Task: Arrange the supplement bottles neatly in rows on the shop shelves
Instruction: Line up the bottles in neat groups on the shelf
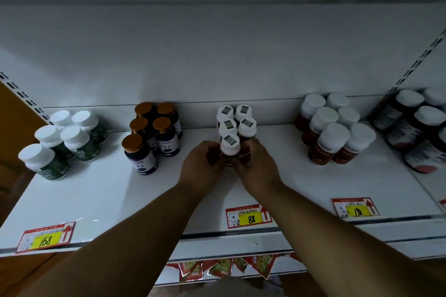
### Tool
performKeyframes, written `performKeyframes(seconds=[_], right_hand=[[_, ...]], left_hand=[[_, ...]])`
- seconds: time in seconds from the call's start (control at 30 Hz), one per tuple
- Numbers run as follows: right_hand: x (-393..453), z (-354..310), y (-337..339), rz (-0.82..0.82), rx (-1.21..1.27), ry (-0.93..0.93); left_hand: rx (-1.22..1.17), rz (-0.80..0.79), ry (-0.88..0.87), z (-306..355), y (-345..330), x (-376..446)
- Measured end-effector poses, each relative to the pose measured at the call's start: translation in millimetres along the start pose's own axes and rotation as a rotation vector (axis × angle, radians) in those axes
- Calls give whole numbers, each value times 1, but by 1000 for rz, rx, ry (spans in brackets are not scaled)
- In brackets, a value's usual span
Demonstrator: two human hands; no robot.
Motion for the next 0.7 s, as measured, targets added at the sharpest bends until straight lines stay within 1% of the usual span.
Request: performKeyframes(seconds=[0.13, 0.23, 0.33, 0.4, 0.53, 0.6, 0.7], right_hand=[[0, -2, -1, 30, -9, -7], [-3, -4, -1, 29, -24, -1], [-8, -5, 2, 30, -61, 12], [-16, -10, 4, 39, -54, 62], [-35, -28, 3, 32, 16, 203], [-40, -41, -3, -5, 58, 247], [-47, -58, -21, -90, 146, 241]], left_hand=[[30, 5, -40, -1, 1, 3], [16, -18, -26, -1, 1, 1], [-38, 6, 9, -1, 6, -14], [-31, 51, 25, -1, 11, -30], [-73, 209, 65, -7, 22, -64], [-114, 275, 71, -15, 31, -78], [-188, 319, 133, -37, 46, -96]])
Point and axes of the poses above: each hand's wrist, its own x-axis towards the middle knuckle, its own y-axis out of the back of the hand, z = x × y, the point moved 2 cm from there along x, towards the middle knuckle, and after that the axes turned 13 degrees about y, right-handed, at the moved point
